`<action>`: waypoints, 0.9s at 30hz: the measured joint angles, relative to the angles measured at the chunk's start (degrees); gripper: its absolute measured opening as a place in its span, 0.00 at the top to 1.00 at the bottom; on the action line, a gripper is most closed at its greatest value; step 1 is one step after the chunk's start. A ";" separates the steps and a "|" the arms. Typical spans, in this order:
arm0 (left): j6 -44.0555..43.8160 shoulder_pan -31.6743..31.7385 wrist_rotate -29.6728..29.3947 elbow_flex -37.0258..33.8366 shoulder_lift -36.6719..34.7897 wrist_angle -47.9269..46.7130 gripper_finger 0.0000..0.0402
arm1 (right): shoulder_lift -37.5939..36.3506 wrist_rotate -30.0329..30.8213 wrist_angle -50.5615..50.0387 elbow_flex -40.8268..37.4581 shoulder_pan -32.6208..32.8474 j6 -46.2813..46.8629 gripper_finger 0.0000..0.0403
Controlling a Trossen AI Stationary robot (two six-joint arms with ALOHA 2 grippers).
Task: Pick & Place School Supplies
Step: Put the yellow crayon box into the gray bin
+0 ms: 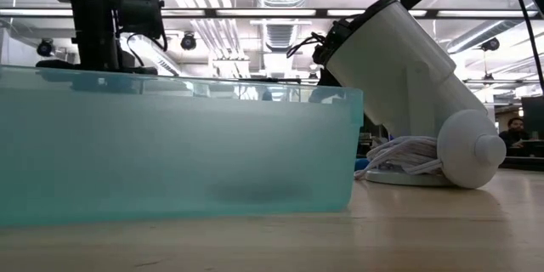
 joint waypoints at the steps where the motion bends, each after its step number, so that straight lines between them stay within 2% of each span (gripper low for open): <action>1: -0.39 0.00 -0.02 0.00 0.00 -0.04 0.84 | 0.00 0.00 0.00 0.00 0.00 0.00 0.86; 21: -0.65 0.00 0.70 -0.02 0.07 -4.61 0.74 | 0.00 0.00 0.02 0.00 0.00 -0.15 0.86; 27: -0.66 0.04 0.58 -0.02 0.07 -11.79 0.68 | 0.00 0.00 0.00 0.00 0.00 -0.04 0.86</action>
